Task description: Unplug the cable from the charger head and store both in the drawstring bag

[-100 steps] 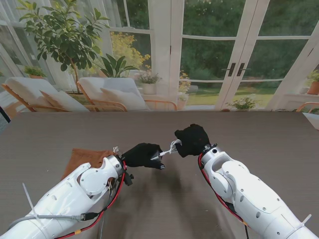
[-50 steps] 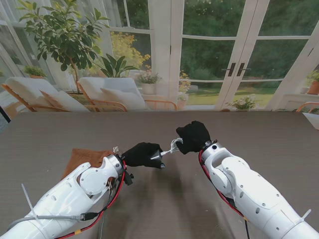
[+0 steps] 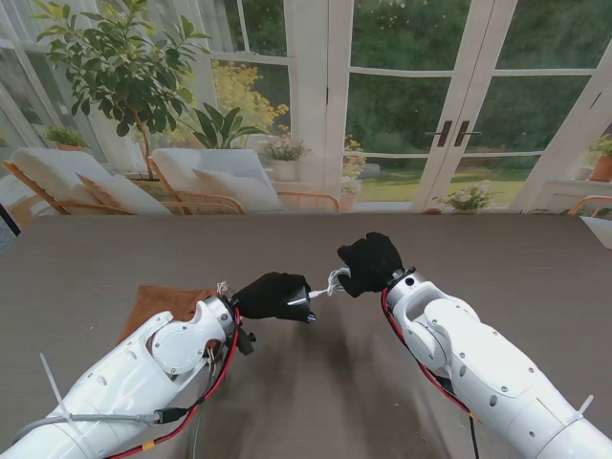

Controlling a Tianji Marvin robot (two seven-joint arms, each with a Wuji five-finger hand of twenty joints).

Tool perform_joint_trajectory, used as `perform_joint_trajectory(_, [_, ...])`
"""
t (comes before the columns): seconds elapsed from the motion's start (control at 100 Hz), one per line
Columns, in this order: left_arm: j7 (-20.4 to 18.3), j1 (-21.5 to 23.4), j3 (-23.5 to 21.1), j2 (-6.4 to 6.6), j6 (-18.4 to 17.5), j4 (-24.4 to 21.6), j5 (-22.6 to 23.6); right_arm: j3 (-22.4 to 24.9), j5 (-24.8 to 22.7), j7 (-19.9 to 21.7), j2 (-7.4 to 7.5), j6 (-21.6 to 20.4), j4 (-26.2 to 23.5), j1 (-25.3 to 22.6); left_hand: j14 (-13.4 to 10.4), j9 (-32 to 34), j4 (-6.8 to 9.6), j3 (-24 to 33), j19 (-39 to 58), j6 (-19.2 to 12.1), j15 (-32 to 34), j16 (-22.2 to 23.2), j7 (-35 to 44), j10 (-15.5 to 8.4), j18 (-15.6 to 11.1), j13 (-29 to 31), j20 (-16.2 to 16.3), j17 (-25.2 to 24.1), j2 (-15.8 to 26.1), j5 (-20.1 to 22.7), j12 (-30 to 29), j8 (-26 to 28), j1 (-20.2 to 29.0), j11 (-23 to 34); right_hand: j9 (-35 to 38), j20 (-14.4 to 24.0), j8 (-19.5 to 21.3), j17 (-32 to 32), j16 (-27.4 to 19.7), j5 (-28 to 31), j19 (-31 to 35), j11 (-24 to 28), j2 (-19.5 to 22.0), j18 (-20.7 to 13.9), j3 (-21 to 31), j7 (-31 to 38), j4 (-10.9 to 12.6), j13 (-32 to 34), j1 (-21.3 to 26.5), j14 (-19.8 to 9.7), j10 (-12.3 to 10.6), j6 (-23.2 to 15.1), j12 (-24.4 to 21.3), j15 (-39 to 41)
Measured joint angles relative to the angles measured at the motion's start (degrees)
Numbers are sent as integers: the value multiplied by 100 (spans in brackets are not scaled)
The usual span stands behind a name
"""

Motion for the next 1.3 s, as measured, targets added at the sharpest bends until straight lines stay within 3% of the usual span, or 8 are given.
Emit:
perform_joint_trajectory(0.91, [-94,120,-170,44,-79,-252,-62,-18,-464,460,83,280,-128,141,32,-66,3,23,1,291,6,-4,-284,123,0,1,1,0,17,0,0,-71,0,2,-6,0,79,0,0,1,0,27,0,-157,-287,0,-242,0,-523,-95,-87,-87,2,-25])
perform_joint_trajectory(1.07, [-123,135,-213,49,-78,-303,-51,79,-423,474,76,300,-155,89,33,-68,4,28,1,294,7,-4,-286,124,0,1,1,0,16,0,0,-76,0,2,-20,0,125,0,0,2,0,71,0,-233,-289,0,-297,0,-760,-160,-155,-175,6,-40])
perform_joint_trajectory(1.15, [-139,129,-214,52,-78,-313,-94,298,-113,464,37,275,-217,-56,33,-68,4,64,1,294,7,-4,-286,124,0,1,1,0,17,0,0,-77,0,2,-30,-2,150,0,0,3,0,76,0,-244,-351,0,-297,0,-796,-183,-178,-228,6,-88])
perform_joint_trajectory(1.3, [-159,-3,-96,57,-142,-215,-304,532,146,555,66,-82,-319,-284,33,-68,4,80,1,257,7,-4,-286,124,0,2,1,0,16,62,0,-77,0,2,-70,-161,151,0,-651,-123,-121,-596,0,-85,-405,-78,-297,-5,-400,-65,-83,-330,-329,-784])
